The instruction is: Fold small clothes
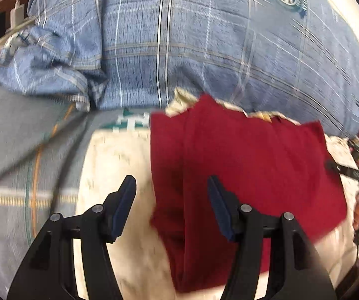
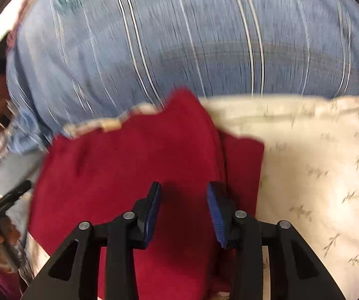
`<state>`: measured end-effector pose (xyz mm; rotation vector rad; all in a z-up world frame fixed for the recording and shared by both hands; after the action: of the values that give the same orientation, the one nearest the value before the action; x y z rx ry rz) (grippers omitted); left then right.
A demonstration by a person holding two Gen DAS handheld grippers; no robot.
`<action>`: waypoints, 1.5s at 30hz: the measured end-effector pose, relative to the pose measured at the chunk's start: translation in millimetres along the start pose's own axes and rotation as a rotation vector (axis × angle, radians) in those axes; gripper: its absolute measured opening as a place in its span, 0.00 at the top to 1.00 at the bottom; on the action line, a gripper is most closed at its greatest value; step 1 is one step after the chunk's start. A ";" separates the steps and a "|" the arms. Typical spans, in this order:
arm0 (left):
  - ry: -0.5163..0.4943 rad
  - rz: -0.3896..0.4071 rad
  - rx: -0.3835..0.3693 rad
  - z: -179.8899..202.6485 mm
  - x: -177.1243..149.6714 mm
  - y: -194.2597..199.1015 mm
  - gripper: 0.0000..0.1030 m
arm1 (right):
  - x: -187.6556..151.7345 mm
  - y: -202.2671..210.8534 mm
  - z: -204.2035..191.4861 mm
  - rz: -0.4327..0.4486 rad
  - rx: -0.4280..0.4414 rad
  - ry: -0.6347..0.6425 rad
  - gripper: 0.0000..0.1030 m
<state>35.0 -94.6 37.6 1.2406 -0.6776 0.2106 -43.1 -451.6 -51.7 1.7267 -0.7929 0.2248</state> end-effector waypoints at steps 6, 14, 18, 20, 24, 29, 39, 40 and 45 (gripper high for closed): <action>0.015 -0.024 -0.017 -1.6 -37.1 7.0 0.43 | 24.9 25.7 -94.9 0.081 0.099 0.129 0.50; 0.053 -0.005 -0.060 -6.3 -38.4 -3.7 0.42 | 32.6 -51.1 -246.1 -0.064 0.295 0.221 0.48; 0.071 -0.004 -0.085 -10.8 -37.3 -5.8 0.40 | 34.4 -110.4 -291.0 -0.164 0.207 0.284 0.48; 0.075 -0.003 -0.095 -12.5 -36.7 -6.8 0.40 | 34.7 -130.1 -289.9 -0.197 0.146 0.262 0.67; 0.081 -0.010 -0.113 -14.2 -35.2 -7.4 0.40 | 41.0 -128.2 -274.4 -0.132 0.123 0.230 0.94; 0.097 -0.016 -0.118 -17.2 -32.9 -9.8 0.40 | 43.6 -111.6 -285.8 -0.052 0.144 0.306 0.94; 0.084 -0.021 -0.104 -16.6 -32.6 -10.8 0.39 | 40.9 -149.1 -293.9 -0.099 0.236 0.224 0.87; 0.081 -0.020 -0.103 -16.6 -32.5 -10.7 0.38 | 42.9 -139.7 -291.5 -0.086 0.272 0.206 0.86; 0.088 -0.023 -0.104 -18.4 -32.2 -11.7 0.37 | 42.7 -111.4 -283.8 -0.022 0.260 0.252 0.75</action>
<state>22.1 -74.9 6.6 1.1328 -0.5909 0.2076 127.6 -196.6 -26.4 1.9020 -0.5776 0.5396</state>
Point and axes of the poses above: each gripper's, at about its wrist camera, not at the fingertips, and y roughly against the way its jaws point, z to its right, x to its top, the point moved 5 cm from there along -y, roughly the way its jaws point
